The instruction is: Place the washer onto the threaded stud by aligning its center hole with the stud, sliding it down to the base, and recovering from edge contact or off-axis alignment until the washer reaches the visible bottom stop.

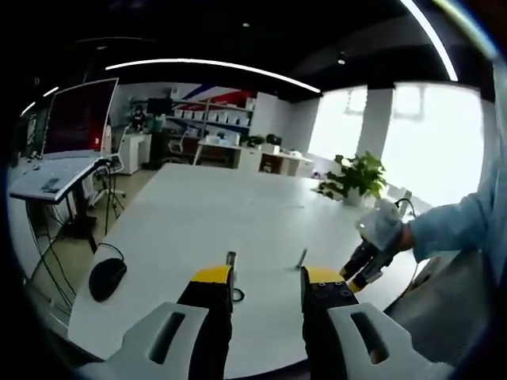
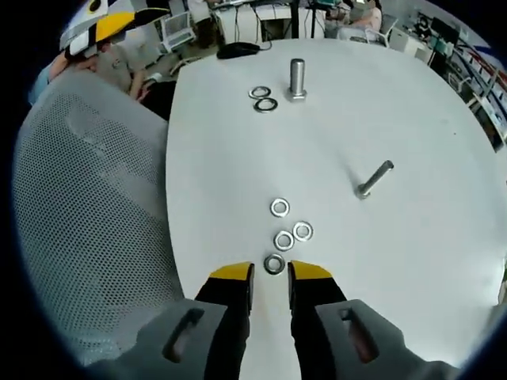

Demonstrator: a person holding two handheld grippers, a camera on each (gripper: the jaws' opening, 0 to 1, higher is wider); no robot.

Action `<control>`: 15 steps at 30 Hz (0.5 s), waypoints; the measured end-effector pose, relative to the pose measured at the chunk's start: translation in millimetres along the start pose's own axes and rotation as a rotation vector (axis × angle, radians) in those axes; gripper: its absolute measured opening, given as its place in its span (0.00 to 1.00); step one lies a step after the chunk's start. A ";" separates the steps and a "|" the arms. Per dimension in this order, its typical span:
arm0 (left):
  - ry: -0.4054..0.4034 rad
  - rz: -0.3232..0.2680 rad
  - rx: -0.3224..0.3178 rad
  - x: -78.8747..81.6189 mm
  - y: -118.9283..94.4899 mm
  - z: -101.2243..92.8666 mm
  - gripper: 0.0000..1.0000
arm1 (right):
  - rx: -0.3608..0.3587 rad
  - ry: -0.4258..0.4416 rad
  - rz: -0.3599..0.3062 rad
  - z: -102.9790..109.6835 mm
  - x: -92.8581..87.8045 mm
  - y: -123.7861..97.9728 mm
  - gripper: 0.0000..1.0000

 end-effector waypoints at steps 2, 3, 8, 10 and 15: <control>0.001 0.003 -0.002 -0.3 0.2 -0.6 0.31 | 0.000 -0.002 0.012 -0.7 -2.4 3.3 0.19; 0.001 0.004 -0.003 -0.3 0.3 -0.7 0.31 | 0.001 -0.004 0.018 -0.4 -3.4 4.7 0.19; -0.001 0.001 0.001 0.1 0.2 -0.1 0.31 | 0.000 -0.008 0.026 -0.6 -4.4 8.3 0.18; -0.001 0.002 0.002 0.0 0.0 -0.1 0.31 | -0.010 -0.012 0.027 -2.1 -5.7 9.5 0.18; -0.004 0.001 0.006 -0.7 -0.7 0.5 0.31 | -0.004 0.000 0.035 0.2 -10.0 12.3 0.18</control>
Point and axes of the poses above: the point that each gripper's makers call its tool centre point, and the gripper's own axes: y roughly forward along the fingers, z roughly to its left, x roughly out of its top, the point moved 6 cm from there along -y, roughly backward along the fingers, and after that the axes turned 8 degrees about -z, right-handed, at the moved point
